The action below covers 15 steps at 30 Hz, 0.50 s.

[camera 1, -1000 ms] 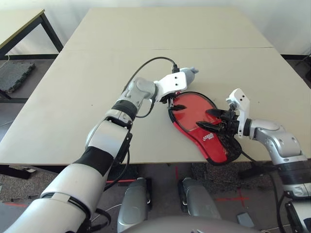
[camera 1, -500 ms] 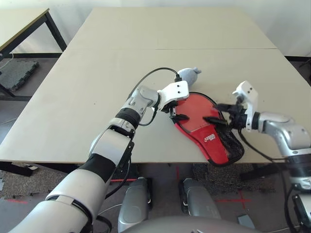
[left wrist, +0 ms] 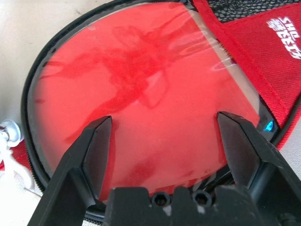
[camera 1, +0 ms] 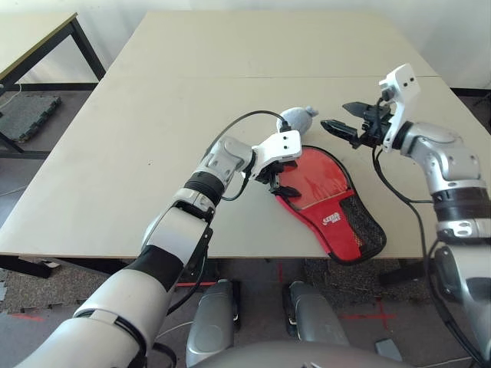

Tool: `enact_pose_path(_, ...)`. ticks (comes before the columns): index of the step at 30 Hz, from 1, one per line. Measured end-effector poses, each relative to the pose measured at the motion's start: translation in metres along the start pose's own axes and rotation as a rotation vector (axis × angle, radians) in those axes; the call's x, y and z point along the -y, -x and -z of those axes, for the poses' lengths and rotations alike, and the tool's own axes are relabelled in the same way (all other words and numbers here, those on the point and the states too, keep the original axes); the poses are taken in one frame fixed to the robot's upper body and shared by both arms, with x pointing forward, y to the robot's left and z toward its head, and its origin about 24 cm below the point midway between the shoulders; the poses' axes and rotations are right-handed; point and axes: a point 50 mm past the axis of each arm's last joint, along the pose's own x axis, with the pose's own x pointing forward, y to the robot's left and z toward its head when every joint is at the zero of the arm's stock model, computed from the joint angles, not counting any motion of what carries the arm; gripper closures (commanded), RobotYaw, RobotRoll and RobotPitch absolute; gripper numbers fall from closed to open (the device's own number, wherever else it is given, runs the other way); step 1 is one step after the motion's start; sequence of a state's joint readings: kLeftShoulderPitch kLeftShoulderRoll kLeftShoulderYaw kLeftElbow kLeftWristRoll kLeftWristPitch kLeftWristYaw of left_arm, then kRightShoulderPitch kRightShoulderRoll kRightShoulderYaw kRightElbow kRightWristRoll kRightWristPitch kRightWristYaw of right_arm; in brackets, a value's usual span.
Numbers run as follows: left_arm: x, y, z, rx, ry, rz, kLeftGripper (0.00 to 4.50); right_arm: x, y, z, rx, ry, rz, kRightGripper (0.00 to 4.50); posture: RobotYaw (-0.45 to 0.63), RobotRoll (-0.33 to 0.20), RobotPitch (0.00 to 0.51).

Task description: Store the ping-pong paddle in its case and zip it.

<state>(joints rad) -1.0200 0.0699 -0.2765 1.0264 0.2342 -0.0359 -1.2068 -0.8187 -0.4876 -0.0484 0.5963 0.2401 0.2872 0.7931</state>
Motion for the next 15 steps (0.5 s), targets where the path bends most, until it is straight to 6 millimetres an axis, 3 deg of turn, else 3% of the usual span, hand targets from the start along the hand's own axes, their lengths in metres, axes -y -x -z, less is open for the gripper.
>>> enact_pose_path(15, 0.013, -0.005, 0.001, 0.02, 0.007, 0.05, 0.03, -0.013, -0.042, 0.012, -0.002, -0.017, 0.006, 0.0, 0.07, 0.0, 0.138)
